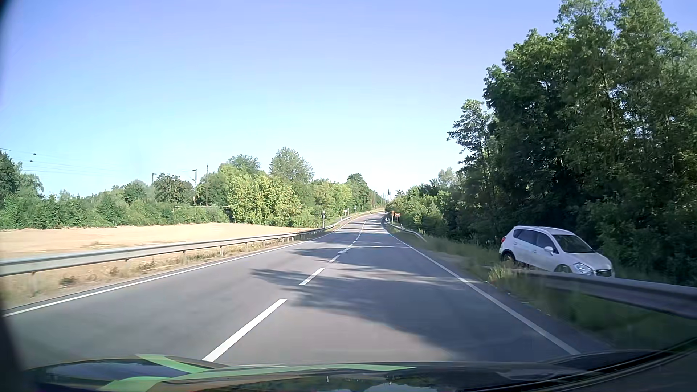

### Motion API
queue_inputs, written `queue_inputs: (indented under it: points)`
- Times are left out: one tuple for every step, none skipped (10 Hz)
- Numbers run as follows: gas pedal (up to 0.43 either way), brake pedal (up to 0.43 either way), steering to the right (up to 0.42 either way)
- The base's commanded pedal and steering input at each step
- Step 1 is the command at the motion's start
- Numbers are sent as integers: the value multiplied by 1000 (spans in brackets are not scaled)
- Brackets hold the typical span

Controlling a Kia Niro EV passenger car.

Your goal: Follow the waypoints while adhering to traffic rules and regulations

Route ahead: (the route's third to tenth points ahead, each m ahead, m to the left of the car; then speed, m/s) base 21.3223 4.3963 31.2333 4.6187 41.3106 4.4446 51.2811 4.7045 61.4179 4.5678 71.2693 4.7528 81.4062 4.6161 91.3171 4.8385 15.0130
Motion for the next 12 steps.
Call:
queue_inputs:
  points:
    - [268,0,-4]
    - [268,0,-4]
    - [268,0,-4]
    - [268,0,-4]
    - [268,0,-4]
    - [268,0,-3]
    - [280,0,-3]
    - [280,0,-4]
    - [280,0,-3]
    - [280,0,-4]
    - [287,0,-3]
    - [287,0,-3]
